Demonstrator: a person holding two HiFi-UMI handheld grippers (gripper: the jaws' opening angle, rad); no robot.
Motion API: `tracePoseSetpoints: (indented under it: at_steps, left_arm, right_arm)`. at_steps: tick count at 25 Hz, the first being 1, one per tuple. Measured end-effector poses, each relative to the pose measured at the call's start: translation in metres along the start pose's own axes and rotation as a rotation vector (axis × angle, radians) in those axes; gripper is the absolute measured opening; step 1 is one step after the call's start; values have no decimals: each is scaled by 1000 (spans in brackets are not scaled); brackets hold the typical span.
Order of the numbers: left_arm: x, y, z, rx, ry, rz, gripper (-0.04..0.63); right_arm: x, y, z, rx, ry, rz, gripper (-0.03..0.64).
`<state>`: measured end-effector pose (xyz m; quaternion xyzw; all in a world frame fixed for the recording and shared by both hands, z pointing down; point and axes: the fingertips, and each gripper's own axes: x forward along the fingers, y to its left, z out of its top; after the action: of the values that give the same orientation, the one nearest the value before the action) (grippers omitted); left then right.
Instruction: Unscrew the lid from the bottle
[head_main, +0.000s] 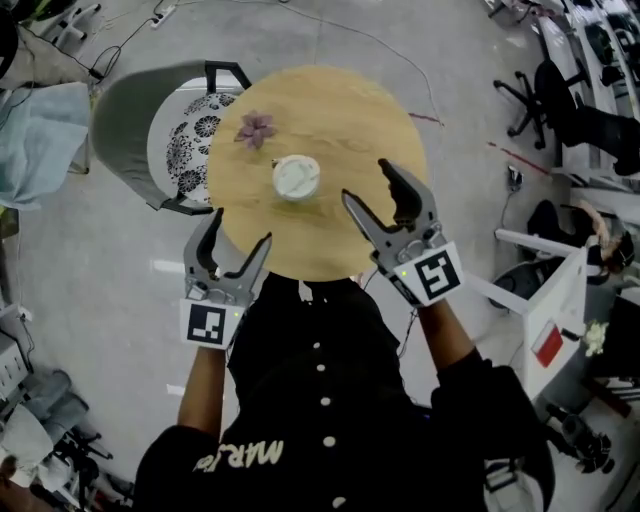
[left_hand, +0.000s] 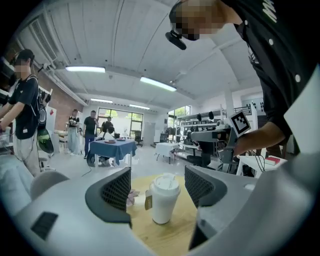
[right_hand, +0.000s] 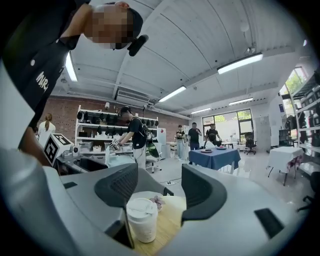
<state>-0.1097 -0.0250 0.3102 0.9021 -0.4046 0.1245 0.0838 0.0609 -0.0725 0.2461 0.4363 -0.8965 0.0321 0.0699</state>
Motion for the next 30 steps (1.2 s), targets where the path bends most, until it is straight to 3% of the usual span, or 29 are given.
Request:
tracePoseSetpoints:
  at_steps: [8, 16, 26, 30]
  left_arm:
    - [42, -7, -41, -50, 65, -16, 328]
    - [85, -11, -124, -85, 145, -47, 330]
    - [137, -19, -171, -126, 124, -45, 360]
    - [158, -19, -185, -90, 93, -42, 374]
  right_arm:
    - [22, 4, -40, 8, 68, 116, 262]
    - [64, 25, -111, -21, 209, 283, 311]
    - [96, 46, -148, -125, 194, 415, 401]
    - [105, 55, -157, -138, 182, 450, 434]
